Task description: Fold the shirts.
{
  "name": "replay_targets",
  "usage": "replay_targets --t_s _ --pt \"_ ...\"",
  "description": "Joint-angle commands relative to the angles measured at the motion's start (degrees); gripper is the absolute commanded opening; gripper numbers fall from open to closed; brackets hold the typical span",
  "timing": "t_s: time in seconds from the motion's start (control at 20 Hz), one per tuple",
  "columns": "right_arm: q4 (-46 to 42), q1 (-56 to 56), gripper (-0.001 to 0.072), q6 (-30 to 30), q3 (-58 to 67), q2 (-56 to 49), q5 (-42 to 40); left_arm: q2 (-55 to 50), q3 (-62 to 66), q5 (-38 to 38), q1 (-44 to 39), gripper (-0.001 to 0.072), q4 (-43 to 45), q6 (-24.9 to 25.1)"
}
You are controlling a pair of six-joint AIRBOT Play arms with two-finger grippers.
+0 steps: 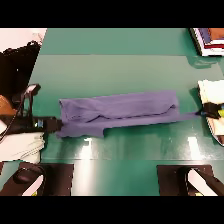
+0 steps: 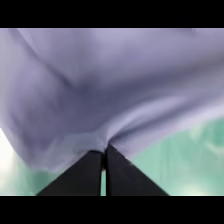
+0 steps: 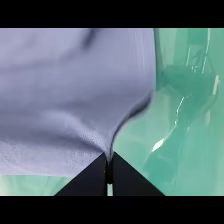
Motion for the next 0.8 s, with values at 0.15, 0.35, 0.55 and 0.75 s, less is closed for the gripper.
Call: replay_targets --t_s 0.15,0.35,0.55,0.75 --pt "-0.17 10.93 0.0015 3.34 17.66 -22.43 -5.18 -17.00 2.36 26.36 6.56 0.0022 4.20 -0.11" --pt "3.26 11.56 0.0358 3.28 26.05 -31.69 -5.46 -24.72 5.68 28.74 6.54 0.0228 3.48 -0.13" --pt "11.43 6.80 0.0398 -0.42 29.31 -35.34 -2.40 -26.36 9.99 24.48 6.54 0.0519 2.75 1.75" --pt "11.45 -0.24 0.0543 -3.39 23.43 -35.34 2.32 -26.18 13.44 17.14 6.54 0.0119 0.70 4.39"
